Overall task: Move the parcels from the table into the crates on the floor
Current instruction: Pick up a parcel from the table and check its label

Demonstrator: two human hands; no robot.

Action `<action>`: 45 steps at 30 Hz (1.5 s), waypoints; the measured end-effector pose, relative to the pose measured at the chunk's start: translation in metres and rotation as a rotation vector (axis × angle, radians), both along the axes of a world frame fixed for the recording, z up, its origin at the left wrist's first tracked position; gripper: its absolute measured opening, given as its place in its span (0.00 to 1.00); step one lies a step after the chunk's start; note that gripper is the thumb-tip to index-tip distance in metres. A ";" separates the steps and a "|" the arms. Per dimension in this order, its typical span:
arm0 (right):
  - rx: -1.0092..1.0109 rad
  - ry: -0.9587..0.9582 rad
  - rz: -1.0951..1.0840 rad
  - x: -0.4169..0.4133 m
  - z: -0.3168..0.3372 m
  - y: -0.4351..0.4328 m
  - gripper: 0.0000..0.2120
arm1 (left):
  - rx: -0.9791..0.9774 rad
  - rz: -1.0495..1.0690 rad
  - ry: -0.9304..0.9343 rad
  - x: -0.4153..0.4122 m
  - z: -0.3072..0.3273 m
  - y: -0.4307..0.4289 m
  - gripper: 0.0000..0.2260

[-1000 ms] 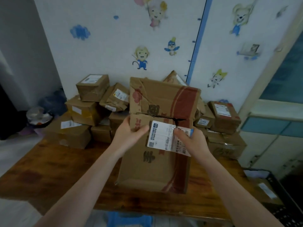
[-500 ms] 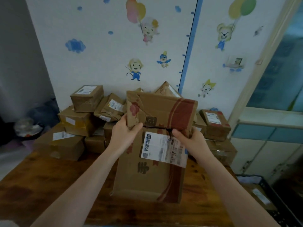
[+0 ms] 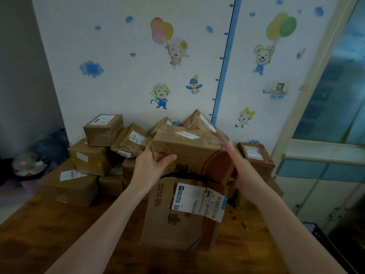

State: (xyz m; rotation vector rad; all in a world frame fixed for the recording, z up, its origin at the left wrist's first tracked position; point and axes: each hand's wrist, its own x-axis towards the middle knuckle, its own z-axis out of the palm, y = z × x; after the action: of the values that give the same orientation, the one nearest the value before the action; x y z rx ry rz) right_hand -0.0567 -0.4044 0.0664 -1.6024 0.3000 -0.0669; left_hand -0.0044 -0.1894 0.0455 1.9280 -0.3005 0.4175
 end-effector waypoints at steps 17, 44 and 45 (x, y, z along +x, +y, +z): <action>0.083 -0.070 -0.040 -0.010 -0.002 -0.013 0.18 | -0.395 -0.232 0.415 0.000 0.025 -0.006 0.17; 0.155 -0.046 -0.114 -0.003 -0.013 -0.015 0.27 | -0.340 -0.237 0.459 -0.003 0.016 -0.005 0.18; 0.137 -0.023 -0.095 -0.002 -0.013 -0.015 0.25 | -0.322 -0.241 0.452 -0.002 0.013 -0.007 0.18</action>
State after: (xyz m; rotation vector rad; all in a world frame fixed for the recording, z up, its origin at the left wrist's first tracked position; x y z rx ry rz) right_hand -0.0586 -0.4194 0.0537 -1.4506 0.3549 -0.1348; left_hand -0.0062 -0.1962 0.0582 1.5918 -0.1528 -0.1281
